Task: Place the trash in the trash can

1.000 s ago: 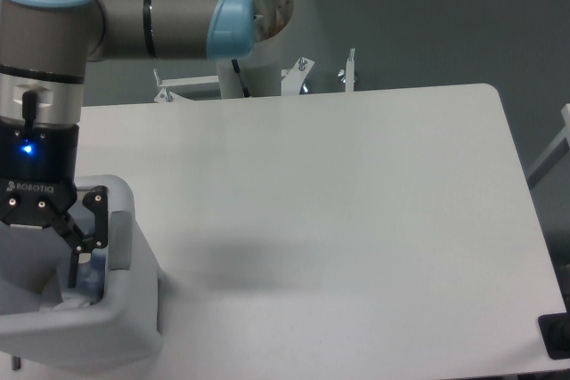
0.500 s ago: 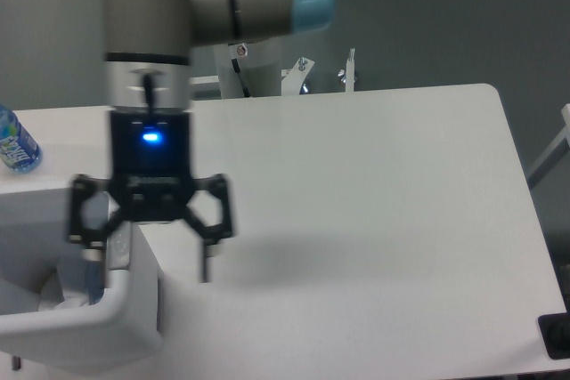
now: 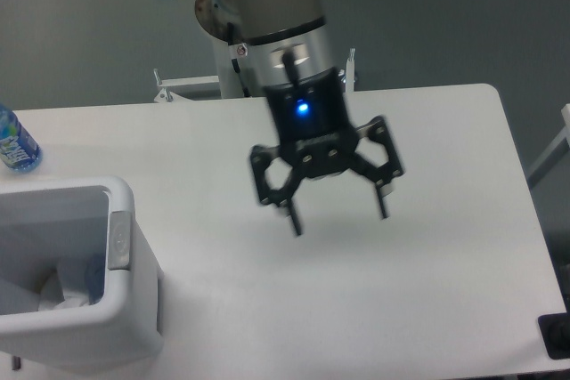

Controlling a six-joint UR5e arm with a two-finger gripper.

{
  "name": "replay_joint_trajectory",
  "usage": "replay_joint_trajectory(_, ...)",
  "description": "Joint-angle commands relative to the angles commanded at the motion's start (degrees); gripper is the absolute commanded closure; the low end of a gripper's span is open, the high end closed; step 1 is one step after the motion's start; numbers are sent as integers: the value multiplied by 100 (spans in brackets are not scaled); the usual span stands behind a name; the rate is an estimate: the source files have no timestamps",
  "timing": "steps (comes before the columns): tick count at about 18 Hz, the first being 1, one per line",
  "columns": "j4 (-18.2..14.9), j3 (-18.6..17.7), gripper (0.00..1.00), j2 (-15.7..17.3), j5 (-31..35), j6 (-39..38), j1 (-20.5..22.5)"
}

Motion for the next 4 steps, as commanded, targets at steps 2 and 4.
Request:
replay_joint_trajectory(2,-202,-88,0,115,194,433,132)
replay_joint_trajectory(4,-405,-89,0,150,221,592,150)
